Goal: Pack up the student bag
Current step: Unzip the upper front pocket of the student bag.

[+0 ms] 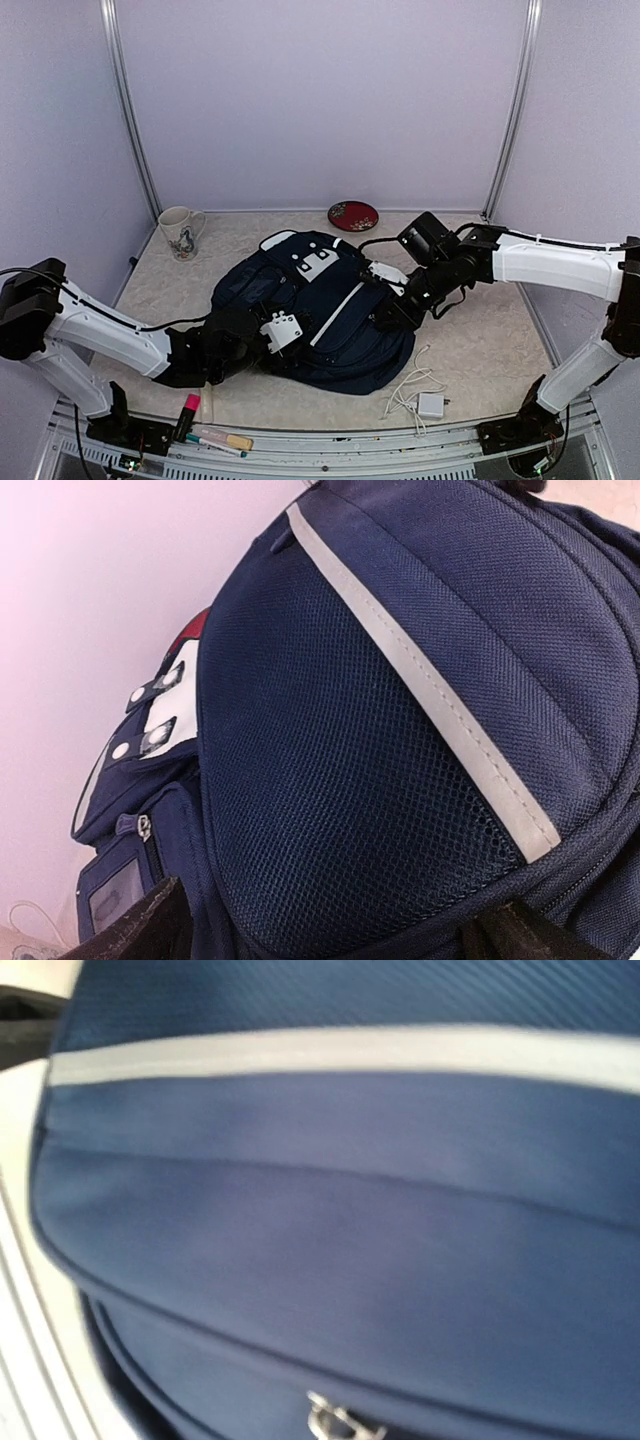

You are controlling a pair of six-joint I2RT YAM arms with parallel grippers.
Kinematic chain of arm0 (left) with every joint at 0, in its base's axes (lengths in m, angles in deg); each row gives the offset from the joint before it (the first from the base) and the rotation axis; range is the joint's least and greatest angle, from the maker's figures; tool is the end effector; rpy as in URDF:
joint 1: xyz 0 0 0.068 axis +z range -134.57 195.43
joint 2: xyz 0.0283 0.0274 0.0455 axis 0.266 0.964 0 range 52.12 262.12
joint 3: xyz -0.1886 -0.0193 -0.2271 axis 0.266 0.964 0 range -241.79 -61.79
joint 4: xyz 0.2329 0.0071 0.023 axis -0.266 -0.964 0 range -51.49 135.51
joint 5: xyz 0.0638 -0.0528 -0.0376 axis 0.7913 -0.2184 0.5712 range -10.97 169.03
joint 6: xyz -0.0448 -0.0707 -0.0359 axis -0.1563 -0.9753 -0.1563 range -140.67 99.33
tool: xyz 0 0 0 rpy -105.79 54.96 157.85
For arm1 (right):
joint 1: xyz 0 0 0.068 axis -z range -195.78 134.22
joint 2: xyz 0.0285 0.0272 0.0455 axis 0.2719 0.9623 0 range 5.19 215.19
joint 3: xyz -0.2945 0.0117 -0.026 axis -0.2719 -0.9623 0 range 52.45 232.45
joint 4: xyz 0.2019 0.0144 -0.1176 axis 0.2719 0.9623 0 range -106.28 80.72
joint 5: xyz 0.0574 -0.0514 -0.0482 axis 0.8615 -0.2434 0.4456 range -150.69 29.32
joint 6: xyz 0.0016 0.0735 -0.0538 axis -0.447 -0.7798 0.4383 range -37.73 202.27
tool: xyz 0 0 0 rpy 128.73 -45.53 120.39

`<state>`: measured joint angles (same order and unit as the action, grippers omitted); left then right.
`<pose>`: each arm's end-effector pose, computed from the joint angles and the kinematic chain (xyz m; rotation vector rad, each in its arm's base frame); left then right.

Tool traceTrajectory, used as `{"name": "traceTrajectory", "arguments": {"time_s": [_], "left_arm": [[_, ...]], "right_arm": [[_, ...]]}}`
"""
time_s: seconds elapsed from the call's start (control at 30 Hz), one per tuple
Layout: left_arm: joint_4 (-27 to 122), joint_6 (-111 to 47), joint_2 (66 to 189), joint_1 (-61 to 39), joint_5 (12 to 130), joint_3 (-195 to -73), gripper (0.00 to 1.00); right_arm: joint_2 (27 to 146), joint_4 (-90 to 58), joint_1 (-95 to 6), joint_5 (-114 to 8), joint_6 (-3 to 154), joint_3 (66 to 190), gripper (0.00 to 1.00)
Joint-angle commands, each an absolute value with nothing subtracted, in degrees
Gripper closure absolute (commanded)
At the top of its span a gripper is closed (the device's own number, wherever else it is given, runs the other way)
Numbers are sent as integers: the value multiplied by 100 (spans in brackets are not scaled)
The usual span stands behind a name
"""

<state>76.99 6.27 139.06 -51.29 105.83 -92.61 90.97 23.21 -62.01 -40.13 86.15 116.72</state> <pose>0.1556 -0.2685 0.1942 1.2054 1.5354 0.0110 0.1829 0.2324 0.2457 -1.2630 2.4017 0.7117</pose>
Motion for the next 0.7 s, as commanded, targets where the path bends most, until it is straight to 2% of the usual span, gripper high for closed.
{"name": "traceTrajectory", "arguments": {"time_s": [0.0, 0.23, 0.57, 0.67], "left_arm": [[8187, 246, 13686, -5020, 10439, -9497, 10], [8362, 126, 13691, -5023, 10188, -9641, 10], [8515, -54, 13419, -5011, 9957, -9419, 10], [8684, -184, 13298, -5013, 9868, -9261, 9]], "right_arm": [[8924, 1542, -6915, -3306, 8203, 11537, 100], [9363, 897, -7754, -3081, 7697, 11868, 100], [9677, -1519, -7827, -2869, 5925, 11624, 100], [9694, -1600, -7827, -3307, 5637, 11662, 100]]}}
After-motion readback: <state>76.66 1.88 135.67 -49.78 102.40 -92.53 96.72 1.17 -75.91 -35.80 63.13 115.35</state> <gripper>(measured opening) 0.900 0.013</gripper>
